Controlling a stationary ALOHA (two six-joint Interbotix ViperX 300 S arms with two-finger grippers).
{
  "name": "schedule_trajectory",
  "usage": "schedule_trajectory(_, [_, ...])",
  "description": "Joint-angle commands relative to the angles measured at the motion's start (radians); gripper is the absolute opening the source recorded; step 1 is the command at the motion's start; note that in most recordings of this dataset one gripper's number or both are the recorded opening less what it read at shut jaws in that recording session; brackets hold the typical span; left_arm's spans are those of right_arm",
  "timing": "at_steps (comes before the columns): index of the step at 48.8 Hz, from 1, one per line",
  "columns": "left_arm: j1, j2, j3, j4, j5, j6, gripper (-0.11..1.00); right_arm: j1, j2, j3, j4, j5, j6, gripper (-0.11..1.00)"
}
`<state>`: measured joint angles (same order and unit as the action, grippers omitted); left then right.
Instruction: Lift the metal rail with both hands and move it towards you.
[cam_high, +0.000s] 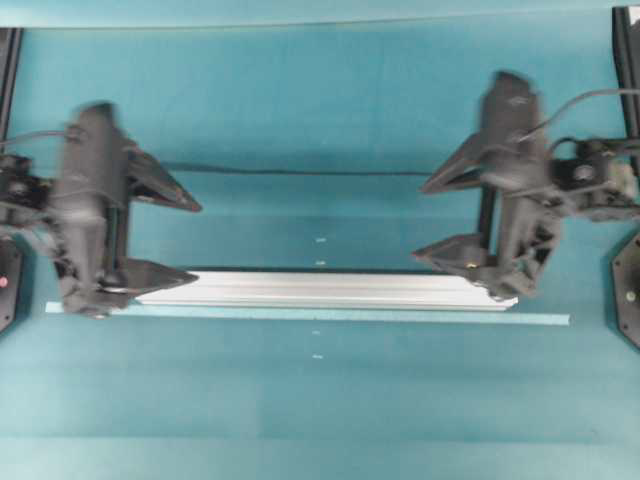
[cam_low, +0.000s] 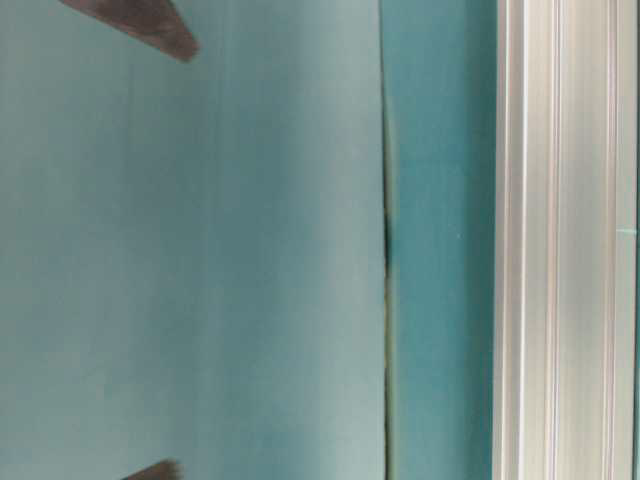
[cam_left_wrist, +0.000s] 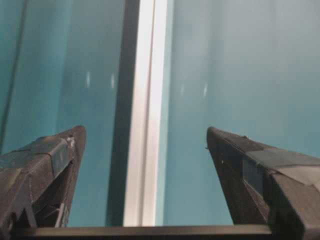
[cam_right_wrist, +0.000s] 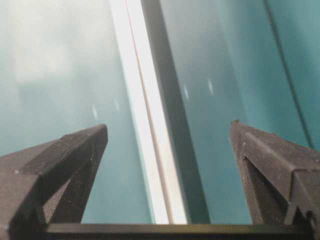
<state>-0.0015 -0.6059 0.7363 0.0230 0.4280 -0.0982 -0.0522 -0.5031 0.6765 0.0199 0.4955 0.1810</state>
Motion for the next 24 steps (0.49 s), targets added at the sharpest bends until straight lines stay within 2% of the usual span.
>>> schedule_trajectory(1, [-0.002,-0.049,0.006,-0.002,-0.048,-0.003,0.95,0.006,-0.048,0.018,-0.002,-0.066,-0.002,0.99])
schedule_trajectory(12, [-0.003,-0.126,0.034,-0.002,-0.077,-0.006,0.94,0.006,-0.149,0.072,-0.006,-0.164,-0.005,0.99])
schedule_trajectory(24, [-0.003,-0.17,0.044,-0.002,-0.077,-0.003,0.94,0.006,-0.258,0.114,-0.008,-0.167,-0.002,0.99])
